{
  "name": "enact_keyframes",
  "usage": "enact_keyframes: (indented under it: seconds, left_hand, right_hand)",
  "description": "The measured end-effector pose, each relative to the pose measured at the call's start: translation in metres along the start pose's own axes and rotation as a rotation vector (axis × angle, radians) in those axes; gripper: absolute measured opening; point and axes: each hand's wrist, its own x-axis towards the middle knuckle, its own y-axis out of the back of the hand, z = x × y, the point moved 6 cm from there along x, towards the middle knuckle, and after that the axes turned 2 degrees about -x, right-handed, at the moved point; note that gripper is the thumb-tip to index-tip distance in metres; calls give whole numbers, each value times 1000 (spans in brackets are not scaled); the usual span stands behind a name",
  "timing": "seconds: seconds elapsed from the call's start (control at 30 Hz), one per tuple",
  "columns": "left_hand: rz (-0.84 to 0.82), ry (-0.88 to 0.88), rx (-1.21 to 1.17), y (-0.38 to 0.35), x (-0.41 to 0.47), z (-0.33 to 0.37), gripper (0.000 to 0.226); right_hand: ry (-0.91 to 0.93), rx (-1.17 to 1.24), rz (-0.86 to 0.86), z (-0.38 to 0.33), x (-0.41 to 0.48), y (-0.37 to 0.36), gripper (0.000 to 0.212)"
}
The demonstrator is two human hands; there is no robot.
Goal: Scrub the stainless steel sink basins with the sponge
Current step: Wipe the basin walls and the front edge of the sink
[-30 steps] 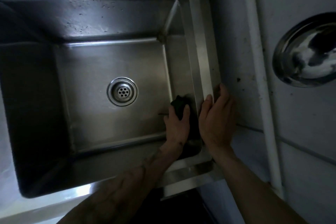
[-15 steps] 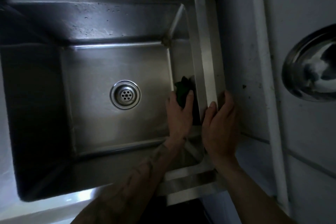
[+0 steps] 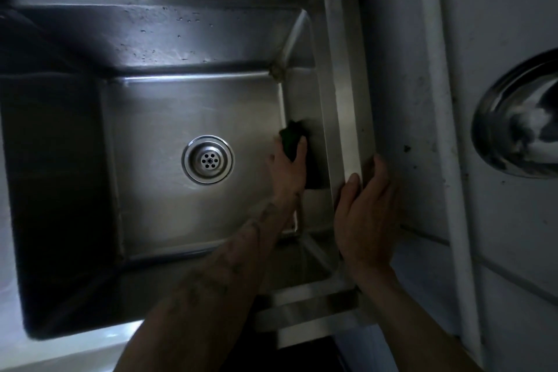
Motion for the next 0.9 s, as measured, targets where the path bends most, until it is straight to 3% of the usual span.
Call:
enact_keyframes:
  seconds: [0.07,0.2,0.27,0.43,0.63,0.7,0.8,0.9]
  left_hand:
    - [-18,42,59,2,7,-6,58]
    - [15,-226,-60,1,2,24,34]
    - [34,-277,-70,1,6,31,28]
    - [-5,-14,55,2,35,12,52]
    - [58,-278,-84,0,25,54,40]
    - [53,-228,-65,-2,31,53,43]
    - [-1,2,7,-1,45,40,58]
    - [-38,-76,-43,0,47,61,65]
  right_hand:
    - [0,9,5,0,-1,0,49]
    - [0,5,8,0,0,-2,49]
    - [4,5,12,1,-1,-2,49]
    - [5,18,15,1,-1,-4,49]
    - [5,22,8,2,-1,-6,51]
    - [10,24,6,2,-1,-6,51]
    - [6,27,12,1,-1,-6,50]
    - [1,37,11,0,-1,-5,49]
